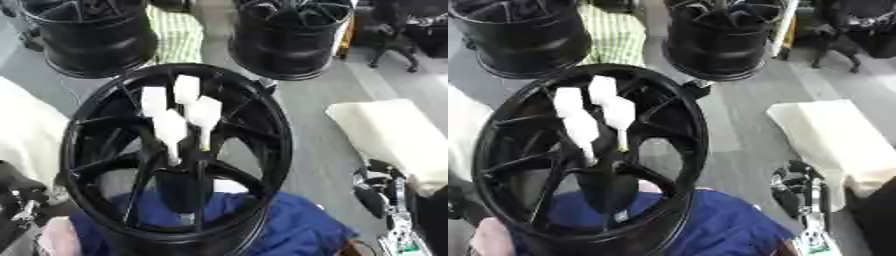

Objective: Pull the pin out of the wheel hub.

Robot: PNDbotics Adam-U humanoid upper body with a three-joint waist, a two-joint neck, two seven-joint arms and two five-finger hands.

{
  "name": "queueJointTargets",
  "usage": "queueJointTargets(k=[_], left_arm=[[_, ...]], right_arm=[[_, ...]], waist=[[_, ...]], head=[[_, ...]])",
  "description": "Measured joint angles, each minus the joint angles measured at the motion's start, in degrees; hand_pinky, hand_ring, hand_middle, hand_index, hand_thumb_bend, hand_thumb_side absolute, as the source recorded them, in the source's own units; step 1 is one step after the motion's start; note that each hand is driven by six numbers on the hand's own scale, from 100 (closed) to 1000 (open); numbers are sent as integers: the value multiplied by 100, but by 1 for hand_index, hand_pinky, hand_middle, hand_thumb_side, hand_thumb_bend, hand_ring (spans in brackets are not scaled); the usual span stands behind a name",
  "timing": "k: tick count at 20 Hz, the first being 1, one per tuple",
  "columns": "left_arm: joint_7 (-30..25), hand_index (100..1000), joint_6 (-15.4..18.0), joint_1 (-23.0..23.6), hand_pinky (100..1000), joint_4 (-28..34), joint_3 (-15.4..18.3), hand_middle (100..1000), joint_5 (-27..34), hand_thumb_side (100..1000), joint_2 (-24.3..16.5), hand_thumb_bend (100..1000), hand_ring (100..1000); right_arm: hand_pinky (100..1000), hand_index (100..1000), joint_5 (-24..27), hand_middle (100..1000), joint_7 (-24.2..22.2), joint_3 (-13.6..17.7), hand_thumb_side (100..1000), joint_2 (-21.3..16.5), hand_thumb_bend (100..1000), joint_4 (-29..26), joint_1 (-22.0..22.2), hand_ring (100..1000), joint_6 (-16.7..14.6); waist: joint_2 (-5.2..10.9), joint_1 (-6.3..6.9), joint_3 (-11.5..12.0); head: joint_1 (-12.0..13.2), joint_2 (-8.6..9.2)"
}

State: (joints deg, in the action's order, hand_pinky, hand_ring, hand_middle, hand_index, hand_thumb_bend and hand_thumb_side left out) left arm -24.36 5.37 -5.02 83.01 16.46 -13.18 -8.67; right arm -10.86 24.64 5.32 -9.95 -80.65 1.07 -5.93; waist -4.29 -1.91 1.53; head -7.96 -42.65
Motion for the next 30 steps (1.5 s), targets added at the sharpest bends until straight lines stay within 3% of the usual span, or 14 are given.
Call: queueJointTargets(k=[9, 12, 17, 20, 24, 25, 26, 30], left_arm=[[38, 739, -99, -3, 621, 196, 45, 597, 219, 514, -41, 100, 661], [75, 744, -90, -168, 624, 379, 120, 602, 392, 497, -255, 100, 666], [244, 755, 152, -825, 639, 862, 59, 617, 823, 432, -877, 100, 679], [207, 774, 390, -1277, 662, 1139, -242, 643, 1103, 429, -1314, 100, 700], [-75, 824, 754, -1878, 717, 1132, -816, 706, 1427, 494, -1916, 131, 747], [-160, 833, 847, -2030, 731, 1065, -966, 721, 1446, 420, -2063, 162, 756], [-246, 847, 941, -2177, 745, 983, -1117, 740, 1445, 531, -2209, 172, 766], [-608, 866, 1309, -2768, 761, 549, -1725, 759, 1283, 556, -2791, 215, 772]], right_arm=[[488, 741, 0, 647, 10, 0, 154, 0, 116, 0, -3, 528, -10], [488, 740, 0, 647, 11, 0, 154, -2, 115, 0, -3, 528, -12], [488, 741, -20, 647, 7, 0, 153, -70, 116, 0, -1, 528, -15], [488, 741, -58, 647, 5, -2, 154, -129, 117, 0, 4, 528, -17], [488, 741, -90, 646, -19, -18, 153, -188, 117, 1, 5, 528, -34], [487, 741, -100, 646, -26, -34, 141, -205, 125, 1, 5, 528, -37], [487, 741, -105, 646, -37, -45, 153, -214, 117, 3, 5, 528, -41], [487, 740, -111, 646, -102, -123, 152, -242, 118, 25, -2, 528, -57]], waist=[[0, 12, -40], [2, 65, -44], [45, 218, -102], [88, 318, -157], [136, 402, -274], [146, 423, -317], [148, 437, -353], [148, 446, -553]], head=[[-33, 0], [-57, 1], [-92, 5], [-102, 46], [-68, 58], [-45, 67], [-15, 71], [163, 92]])
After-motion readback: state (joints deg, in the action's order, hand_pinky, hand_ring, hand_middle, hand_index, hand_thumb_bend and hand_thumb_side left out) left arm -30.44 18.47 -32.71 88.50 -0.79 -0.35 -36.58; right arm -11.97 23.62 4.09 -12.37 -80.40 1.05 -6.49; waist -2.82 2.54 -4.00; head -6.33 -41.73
